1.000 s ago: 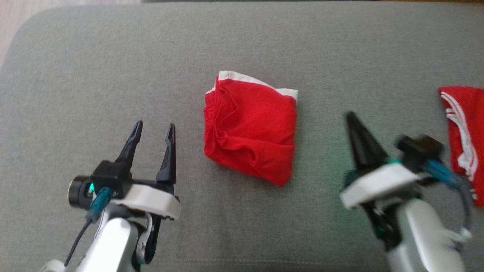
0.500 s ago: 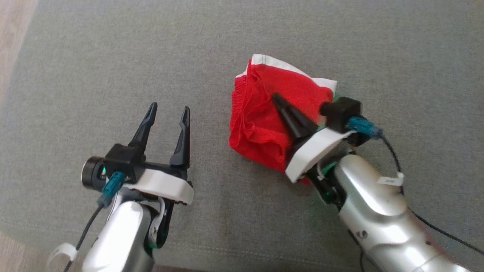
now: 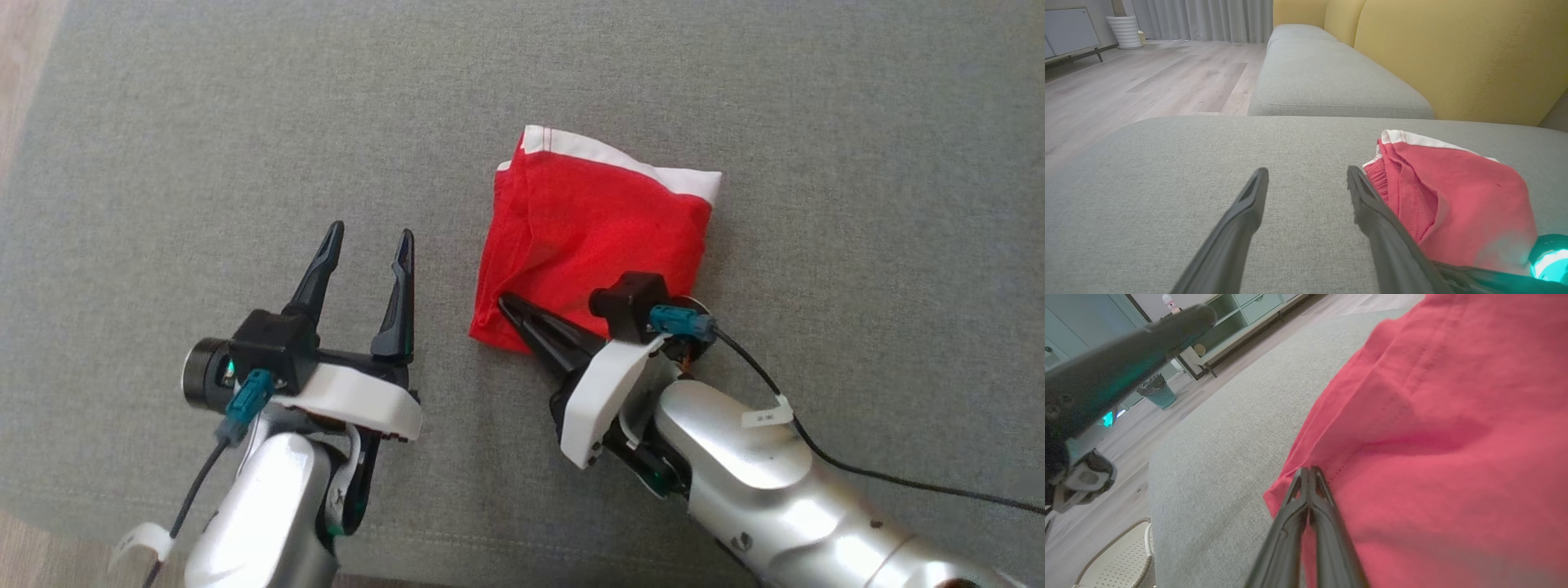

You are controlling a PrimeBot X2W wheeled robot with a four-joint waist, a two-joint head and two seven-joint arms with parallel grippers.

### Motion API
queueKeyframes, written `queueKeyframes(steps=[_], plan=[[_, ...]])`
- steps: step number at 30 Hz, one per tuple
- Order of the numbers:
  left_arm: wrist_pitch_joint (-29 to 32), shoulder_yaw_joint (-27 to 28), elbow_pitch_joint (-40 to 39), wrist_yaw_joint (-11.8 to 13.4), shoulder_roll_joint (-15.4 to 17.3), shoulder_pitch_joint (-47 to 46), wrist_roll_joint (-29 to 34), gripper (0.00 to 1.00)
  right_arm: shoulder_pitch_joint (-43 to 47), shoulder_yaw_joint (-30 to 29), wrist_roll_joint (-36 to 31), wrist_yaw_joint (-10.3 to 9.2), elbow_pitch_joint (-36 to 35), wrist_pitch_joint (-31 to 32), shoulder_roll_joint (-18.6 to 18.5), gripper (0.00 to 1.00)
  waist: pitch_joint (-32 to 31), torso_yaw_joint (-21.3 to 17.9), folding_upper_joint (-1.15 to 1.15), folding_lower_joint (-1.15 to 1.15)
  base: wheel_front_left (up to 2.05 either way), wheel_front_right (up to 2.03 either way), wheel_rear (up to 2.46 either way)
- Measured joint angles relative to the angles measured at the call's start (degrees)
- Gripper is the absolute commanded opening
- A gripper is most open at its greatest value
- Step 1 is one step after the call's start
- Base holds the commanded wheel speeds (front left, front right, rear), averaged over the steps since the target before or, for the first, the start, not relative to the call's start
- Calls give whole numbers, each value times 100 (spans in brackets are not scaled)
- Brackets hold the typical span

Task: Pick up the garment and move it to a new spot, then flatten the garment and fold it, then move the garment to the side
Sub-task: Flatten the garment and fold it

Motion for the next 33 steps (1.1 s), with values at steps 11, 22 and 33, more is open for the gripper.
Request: queueKeyframes(steps=[11, 22, 33], plan=[[-7, 31, 100, 5, 32, 52, -1, 100, -139, -245, 116, 0, -285, -651, -65, 0, -290, -171, 0, 0, 0, 0, 0], [-7, 151, -60, 99, 240, 343, -1, 100, 1182, -3070, -1104, 0, -1502, -747, -564, 100, -693, -526, 0, 0, 0, 0, 0], [101, 255, -474, 269, 533, 872, -8, 100, 3063, -5215, -2421, 0, -3585, 378, -241, 100, -1094, -844, 0, 0, 0, 0, 0]])
